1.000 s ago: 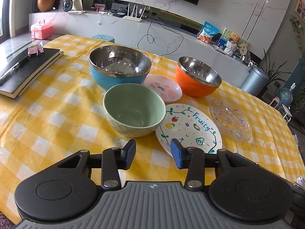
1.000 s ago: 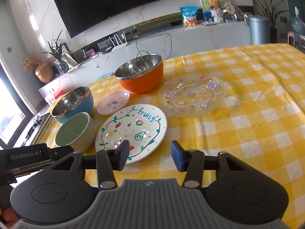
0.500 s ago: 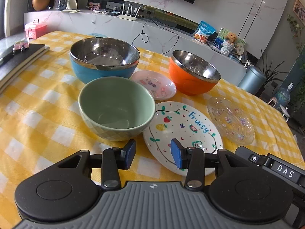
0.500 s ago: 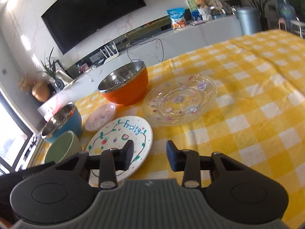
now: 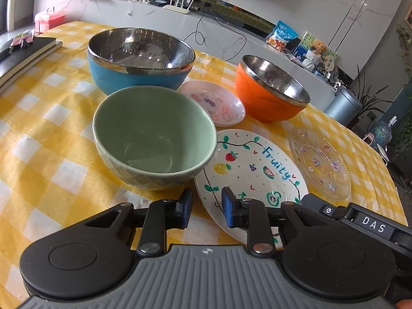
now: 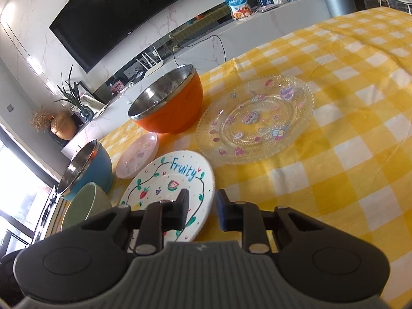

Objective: Organize plates and bowls

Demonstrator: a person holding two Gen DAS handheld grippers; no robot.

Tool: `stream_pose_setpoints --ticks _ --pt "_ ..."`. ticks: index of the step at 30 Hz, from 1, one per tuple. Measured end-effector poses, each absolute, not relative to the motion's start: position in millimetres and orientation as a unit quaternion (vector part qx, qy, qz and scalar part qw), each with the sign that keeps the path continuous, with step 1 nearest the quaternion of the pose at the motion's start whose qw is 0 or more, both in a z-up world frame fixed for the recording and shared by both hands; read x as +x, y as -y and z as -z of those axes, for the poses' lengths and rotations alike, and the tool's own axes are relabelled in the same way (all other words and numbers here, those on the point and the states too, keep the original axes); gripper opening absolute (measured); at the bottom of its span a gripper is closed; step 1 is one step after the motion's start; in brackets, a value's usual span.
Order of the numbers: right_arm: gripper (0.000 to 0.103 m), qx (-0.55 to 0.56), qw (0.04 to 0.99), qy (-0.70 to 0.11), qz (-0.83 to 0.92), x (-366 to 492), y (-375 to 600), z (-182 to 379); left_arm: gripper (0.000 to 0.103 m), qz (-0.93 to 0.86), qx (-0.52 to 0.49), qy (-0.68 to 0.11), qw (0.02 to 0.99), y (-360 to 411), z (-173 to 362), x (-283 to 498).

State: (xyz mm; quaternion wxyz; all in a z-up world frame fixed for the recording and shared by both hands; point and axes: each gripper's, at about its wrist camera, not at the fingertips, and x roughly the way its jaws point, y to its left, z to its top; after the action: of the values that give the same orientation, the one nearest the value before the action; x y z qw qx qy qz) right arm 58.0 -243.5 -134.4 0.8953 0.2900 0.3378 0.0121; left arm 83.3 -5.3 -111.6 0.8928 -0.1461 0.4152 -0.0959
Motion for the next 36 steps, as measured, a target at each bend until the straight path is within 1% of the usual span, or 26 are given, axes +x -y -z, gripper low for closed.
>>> stream_pose_setpoints --ticks 3,6,16,22,23,24,25,26,27,28,29,30,34,36 --pt "0.015 0.292 0.893 -0.341 -0.01 60 243 138 0.02 0.099 -0.147 -0.415 0.892 5 112 84" --pt "0.008 0.292 0.892 -0.344 -0.005 60 243 139 0.019 0.098 -0.143 -0.414 0.893 6 111 83" --pt "0.008 0.286 0.887 -0.362 -0.008 47 242 131 0.018 0.111 -0.129 -0.421 0.891 1 104 70" --pt "0.008 0.281 0.885 -0.371 -0.005 28 240 128 0.015 0.118 -0.124 -0.43 0.886 -2 103 58" --pt "0.008 0.28 0.884 -0.373 -0.005 26 240 130 0.015 0.117 -0.125 -0.433 0.885 -2 103 58" --pt "0.012 0.287 0.883 -0.371 -0.009 25 241 131 0.015 0.117 -0.126 -0.432 0.885 -3 103 58" --pt "0.012 0.294 0.882 -0.369 -0.011 24 243 132 0.015 0.118 -0.127 -0.43 0.886 -3 103 58" --pt "0.016 0.298 0.882 -0.365 -0.011 24 244 131 0.016 0.116 -0.128 -0.425 0.889 -3 102 57" --pt "0.028 0.296 0.884 -0.361 -0.009 25 245 129 0.017 0.112 -0.128 -0.419 0.892 -3 101 57" --pt "0.032 0.291 0.888 -0.355 -0.006 25 245 127 0.019 0.108 -0.128 -0.415 0.894 -4 100 57" --pt "0.034 0.285 0.893 -0.349 -0.004 26 246 125 0.025 0.108 -0.129 -0.414 0.895 -4 100 58" --pt "0.034 0.281 0.896 -0.344 -0.005 28 246 123 0.027 0.107 -0.131 -0.413 0.895 -3 100 60" --pt "0.033 0.281 0.9 -0.334 -0.013 35 249 124 0.028 0.108 -0.135 -0.413 0.894 0 105 66" --pt "0.029 0.28 0.9 -0.333 -0.012 39 250 127 0.028 0.111 -0.137 -0.415 0.892 1 107 68"
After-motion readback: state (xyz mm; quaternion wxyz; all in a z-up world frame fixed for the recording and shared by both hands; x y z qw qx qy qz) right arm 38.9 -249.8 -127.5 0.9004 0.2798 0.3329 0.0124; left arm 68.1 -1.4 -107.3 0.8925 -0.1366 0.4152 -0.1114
